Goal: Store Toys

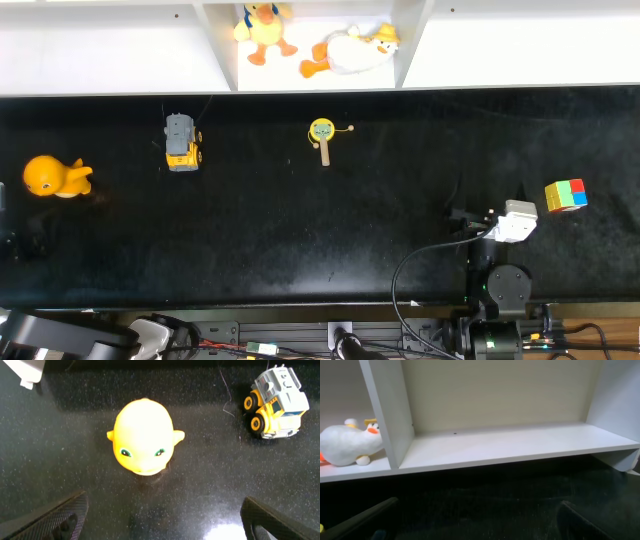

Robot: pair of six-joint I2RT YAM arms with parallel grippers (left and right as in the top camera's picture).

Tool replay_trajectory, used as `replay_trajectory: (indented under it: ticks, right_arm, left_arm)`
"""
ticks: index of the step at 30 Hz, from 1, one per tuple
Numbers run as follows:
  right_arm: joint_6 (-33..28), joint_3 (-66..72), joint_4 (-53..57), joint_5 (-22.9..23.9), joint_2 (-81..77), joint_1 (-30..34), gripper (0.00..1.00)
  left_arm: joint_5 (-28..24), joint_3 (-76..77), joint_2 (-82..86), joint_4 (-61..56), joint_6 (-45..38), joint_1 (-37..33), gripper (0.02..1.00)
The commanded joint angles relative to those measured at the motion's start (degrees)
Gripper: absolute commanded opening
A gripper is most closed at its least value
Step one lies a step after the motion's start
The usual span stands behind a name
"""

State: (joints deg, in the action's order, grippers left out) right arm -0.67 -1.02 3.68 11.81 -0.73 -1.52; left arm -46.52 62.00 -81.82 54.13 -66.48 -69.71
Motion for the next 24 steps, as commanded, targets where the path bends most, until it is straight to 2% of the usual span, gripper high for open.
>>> replay_trajectory:
  ticks: [1, 9, 24]
  right_arm:
    - [-0.17, 0.72, -0.28, -0.24, 0.46, 0.04, 0.996]
    - [-0.17, 0.72, -0.28, -0.24, 0.46, 0.04, 0.993]
    - [-0.17, 0.72, -0.28, -0.24, 0.46, 0.04, 0.996]
  left_arm:
    - [-2.19, 1.31, -0.61, -2.03, 2.64, 1.40, 1.000]
    - [3.28, 1.36, -3.89, -9.60, 11.30, 6.95, 1.000]
    - [6.71, 1.36, -8.02, -13.79, 14.08, 8.72, 0.998]
